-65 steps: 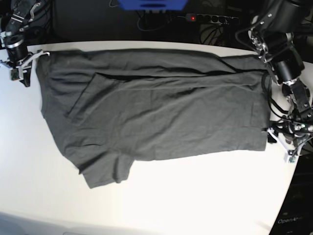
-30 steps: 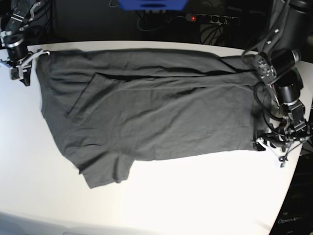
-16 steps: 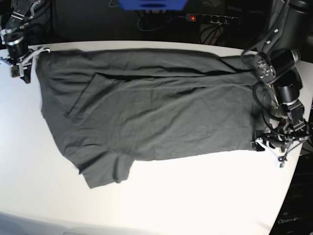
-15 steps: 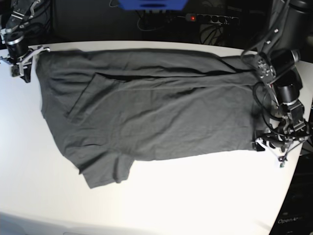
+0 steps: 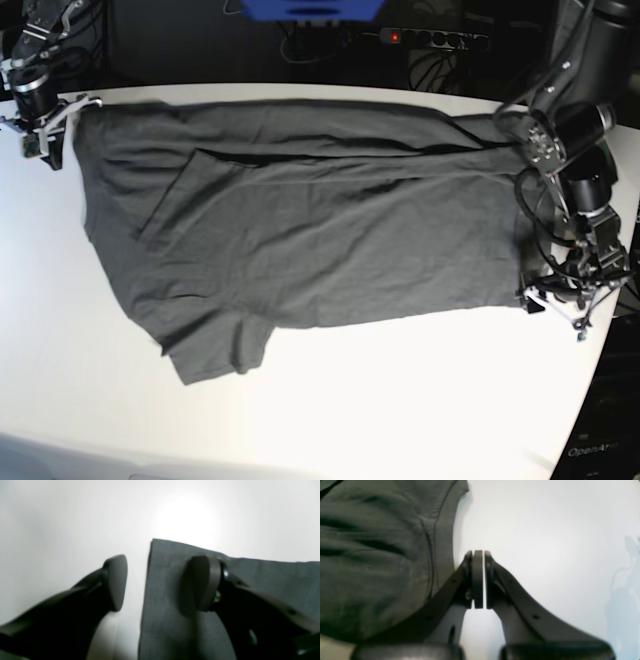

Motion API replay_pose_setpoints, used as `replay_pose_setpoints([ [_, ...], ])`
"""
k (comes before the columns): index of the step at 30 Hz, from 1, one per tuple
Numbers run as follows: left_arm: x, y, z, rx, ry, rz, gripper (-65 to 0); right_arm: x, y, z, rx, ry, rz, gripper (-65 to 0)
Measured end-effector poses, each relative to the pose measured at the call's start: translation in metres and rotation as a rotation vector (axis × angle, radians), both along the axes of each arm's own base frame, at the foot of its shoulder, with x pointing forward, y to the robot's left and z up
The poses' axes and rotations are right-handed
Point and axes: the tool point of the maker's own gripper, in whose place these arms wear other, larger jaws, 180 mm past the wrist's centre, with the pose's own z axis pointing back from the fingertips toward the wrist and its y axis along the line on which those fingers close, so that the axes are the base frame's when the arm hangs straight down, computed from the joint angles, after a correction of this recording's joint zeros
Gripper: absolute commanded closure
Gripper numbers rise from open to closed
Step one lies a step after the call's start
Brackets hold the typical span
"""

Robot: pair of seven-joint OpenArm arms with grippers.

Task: Fold the T-shirt properly
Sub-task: 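Release the collar corner and raise the right gripper, then reach the right gripper to the other hem corner and grasp it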

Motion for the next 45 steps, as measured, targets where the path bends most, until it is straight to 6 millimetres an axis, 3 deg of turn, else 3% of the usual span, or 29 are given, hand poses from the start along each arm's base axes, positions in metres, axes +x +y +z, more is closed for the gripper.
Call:
replay_pose_setpoints([
  [9, 0.001, -0.009, -0.001, -0.09, -0.057, 0.046, -37.4, 0.0, 0.0, 0.0, 0.0, 0.001, 0.0, -1.5],
  [15, 0.003, -0.019, -0.006, -0.12, -0.064, 0.049, -14.5, 0.0, 0.0, 0.0, 0.0, 0.0, 0.0, -1.5],
  [18, 0.003, -0.023, -0.009, -0.14, -0.071, 0.054, -7.9, 0.0, 0.0, 0.0, 0.0, -0.001, 0.0, -1.5],
  [28, 0.003, -0.025, -0.01, -0.145, -0.072, 0.051, -6.0, 0.009, 0.0, 0.004, 0.0, -0.018, 0.001, -1.5],
  [30, 0.003, -0.025, -0.01, -0.147, -0.07, 0.049, -1.9, 0.025, 0.0, 0.012, -0.002, -0.059, 0.002, -1.5],
  [34, 0.002, -0.025, -0.01, -0.153, -0.066, 0.05, -2.4, 0.064, -0.005, 0.025, -0.082, -0.071, 0.026, -1.5],
  [37, 0.002, -0.026, -0.011, -0.155, -0.065, 0.048, -2.4, 0.104, -0.006, 0.037, -0.133, -0.056, 0.021, -1.5],
  [42, 0.0, -0.026, -0.012, -0.159, -0.064, 0.049, -2.4, 0.179, -0.016, 0.075, -0.168, -0.087, -0.034, -1.5],
  [45, -0.001, -0.026, -0.013, -0.161, -0.075, 0.05, -2.4, 0.215, -0.019, 0.066, -0.149, 0.011, -0.065, -1.5],
])
